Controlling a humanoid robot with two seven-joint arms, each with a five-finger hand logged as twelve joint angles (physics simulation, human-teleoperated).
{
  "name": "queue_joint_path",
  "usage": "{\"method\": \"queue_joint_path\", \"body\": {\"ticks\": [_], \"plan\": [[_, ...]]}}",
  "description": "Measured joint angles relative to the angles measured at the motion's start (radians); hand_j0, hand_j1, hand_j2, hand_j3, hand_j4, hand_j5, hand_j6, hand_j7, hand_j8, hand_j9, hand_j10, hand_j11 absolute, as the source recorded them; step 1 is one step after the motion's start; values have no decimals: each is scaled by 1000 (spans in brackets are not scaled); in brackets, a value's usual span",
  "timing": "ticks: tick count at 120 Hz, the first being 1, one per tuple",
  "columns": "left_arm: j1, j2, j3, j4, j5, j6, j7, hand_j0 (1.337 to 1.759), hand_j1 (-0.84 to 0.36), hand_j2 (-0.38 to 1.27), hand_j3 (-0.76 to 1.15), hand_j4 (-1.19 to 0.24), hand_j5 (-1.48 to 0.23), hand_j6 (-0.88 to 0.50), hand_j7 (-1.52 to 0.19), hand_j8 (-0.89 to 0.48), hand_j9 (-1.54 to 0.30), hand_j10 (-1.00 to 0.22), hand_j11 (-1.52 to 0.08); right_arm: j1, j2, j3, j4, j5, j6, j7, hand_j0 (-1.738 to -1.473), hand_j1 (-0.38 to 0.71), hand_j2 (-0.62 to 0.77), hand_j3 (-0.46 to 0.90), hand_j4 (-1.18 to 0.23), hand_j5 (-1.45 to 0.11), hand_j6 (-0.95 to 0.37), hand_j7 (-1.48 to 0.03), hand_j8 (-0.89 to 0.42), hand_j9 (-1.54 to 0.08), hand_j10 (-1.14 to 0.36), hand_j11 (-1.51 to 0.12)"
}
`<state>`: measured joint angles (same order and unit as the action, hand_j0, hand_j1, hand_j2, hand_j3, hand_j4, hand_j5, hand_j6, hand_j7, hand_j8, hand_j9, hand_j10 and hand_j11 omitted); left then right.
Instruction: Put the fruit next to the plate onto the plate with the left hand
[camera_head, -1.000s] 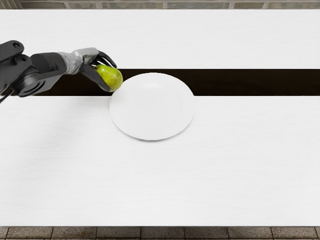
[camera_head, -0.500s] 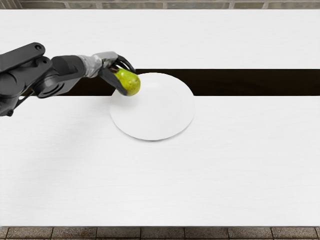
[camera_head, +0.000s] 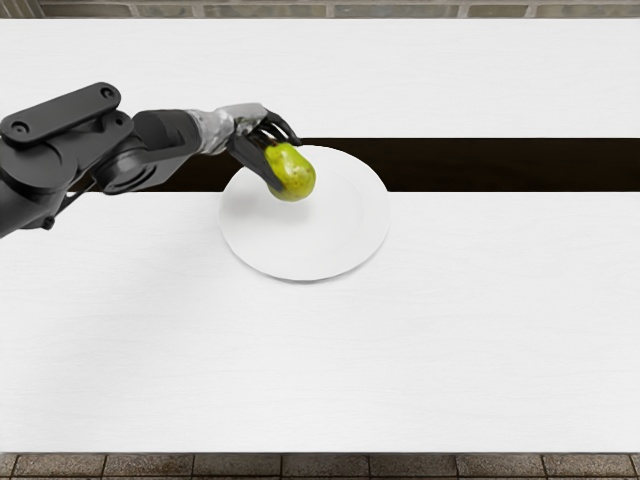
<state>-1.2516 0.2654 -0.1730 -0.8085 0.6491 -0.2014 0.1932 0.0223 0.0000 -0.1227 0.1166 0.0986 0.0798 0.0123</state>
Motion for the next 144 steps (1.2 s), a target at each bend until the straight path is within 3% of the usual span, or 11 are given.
{"method": "queue_joint_path", "body": {"ticks": [15, 35, 58, 81, 89, 116, 144], "plan": [[4, 0, 6, 0, 0, 0, 0, 1658, -182, 227, 0, -479, -638, -420, -635, -417, -631, -483, -631, 0, 0, 0, 0, 0, 0, 0, -1658, -349, 0, 0, 0, 0, -1, 0, 0, 0, 0, 0], [4, 0, 13, 0, -18, 0, 0, 1658, 100, 104, 0, -225, -299, -199, -298, -198, -296, -227, -296, 0, 0, 0, 0, 0, 0, 0, -1658, -349, 0, 0, 0, 0, -1, 0, 0, 0, 0, 0], [3, 0, 15, 0, -26, 0, -1, 1658, 252, 41, 0, -89, -117, -79, -116, -78, -116, -89, -116, 0, 0, 0, 0, 0, 0, 0, -1658, -349, 0, 0, 0, 0, -1, 0, 0, 0, 0, 0], [-27, 29, 15, 0, -67, 0, 0, 1658, 312, 17, 0, -36, -46, -32, -46, -32, -45, -36, -45, 0, 0, 0, 0, 0, 0, 0, -1658, -349, 0, 0, 0, 0, -1, 0, 0, 0, 0, 0], [-36, 92, 17, -8, -127, -1, 7, 1658, 322, 12, 0, -26, -33, -24, -33, -24, -33, -26, -33, 0, 0, 0, 0, 1, 0, 0, -1658, -349, 0, 0, 0, 0, -1, 0, 0, 0, 0, 0], [-42, 280, 56, -110, -434, -10, 43, 1658, 340, 4, 0, -9, -11, -9, -11, -8, -11, -9, -11, 0, 0, 0, 0, 0, 0, 0, -1658, -349, 0, 0, 0, 0, -1, 0, 0, 0, 0, 0], [-21, 391, 59, -223, -526, -12, 54, 1658, 347, 2, 0, -3, -4, -3, -4, -3, -3, -3, -3, 0, 0, 0, 0, 0, 0, 0, -1658, -349, 0, 0, 0, 0, -1, 0, 0, 0, 0, 0]]}}
